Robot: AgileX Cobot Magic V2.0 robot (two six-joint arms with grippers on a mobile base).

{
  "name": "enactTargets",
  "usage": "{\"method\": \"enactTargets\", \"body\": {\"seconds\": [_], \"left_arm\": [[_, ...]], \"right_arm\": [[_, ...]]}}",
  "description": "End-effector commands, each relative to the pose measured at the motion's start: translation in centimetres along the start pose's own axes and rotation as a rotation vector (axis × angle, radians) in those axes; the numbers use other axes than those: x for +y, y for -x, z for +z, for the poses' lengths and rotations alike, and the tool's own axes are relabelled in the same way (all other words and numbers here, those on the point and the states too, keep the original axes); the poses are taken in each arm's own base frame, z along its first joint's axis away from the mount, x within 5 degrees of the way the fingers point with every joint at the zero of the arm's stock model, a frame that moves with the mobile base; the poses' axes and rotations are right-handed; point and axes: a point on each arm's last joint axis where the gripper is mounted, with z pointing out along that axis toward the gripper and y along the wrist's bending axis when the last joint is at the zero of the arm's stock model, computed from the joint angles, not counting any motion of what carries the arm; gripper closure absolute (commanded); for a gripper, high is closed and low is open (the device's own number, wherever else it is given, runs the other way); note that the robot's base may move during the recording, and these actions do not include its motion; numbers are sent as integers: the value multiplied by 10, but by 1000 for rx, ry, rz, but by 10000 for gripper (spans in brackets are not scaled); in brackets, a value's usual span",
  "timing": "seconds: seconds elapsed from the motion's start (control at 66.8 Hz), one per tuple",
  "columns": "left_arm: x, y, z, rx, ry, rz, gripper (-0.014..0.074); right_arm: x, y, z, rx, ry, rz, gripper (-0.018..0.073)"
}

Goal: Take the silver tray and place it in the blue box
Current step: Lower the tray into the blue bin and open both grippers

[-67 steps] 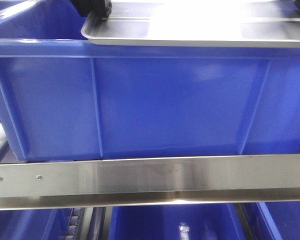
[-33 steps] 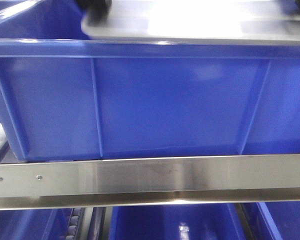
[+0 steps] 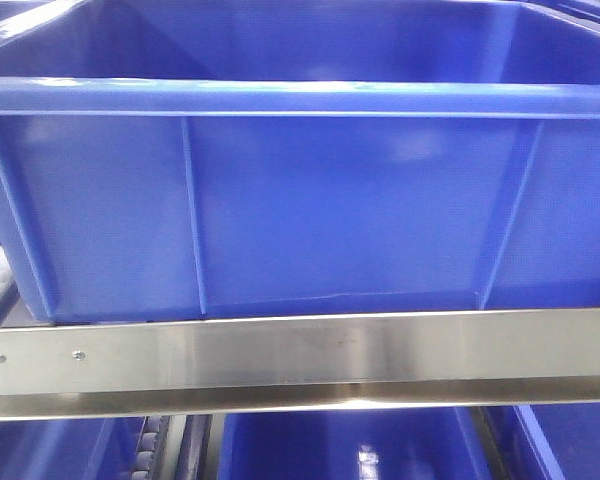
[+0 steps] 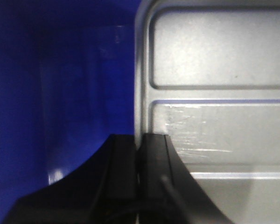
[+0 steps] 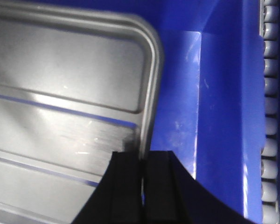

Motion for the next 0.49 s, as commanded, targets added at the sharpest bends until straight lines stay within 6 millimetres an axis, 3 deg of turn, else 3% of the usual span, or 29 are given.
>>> {"method": "enactTargets", "body": {"seconds": [0.0, 0.15, 0.314, 0.479], "left_arm": [[1, 17, -2, -108, -46, -4, 701], [3, 14, 43, -56, 5, 0, 701], [8, 8, 79, 9, 61, 4, 701], [9, 6, 95, 23, 71, 5, 701]], "right_arm": [[2, 19, 3, -125, 5, -37, 501], [9, 20, 49, -79, -17, -70, 501], [8, 17, 89, -22, -71, -118, 501], [6, 12, 117, 36, -99, -129, 501]]}}
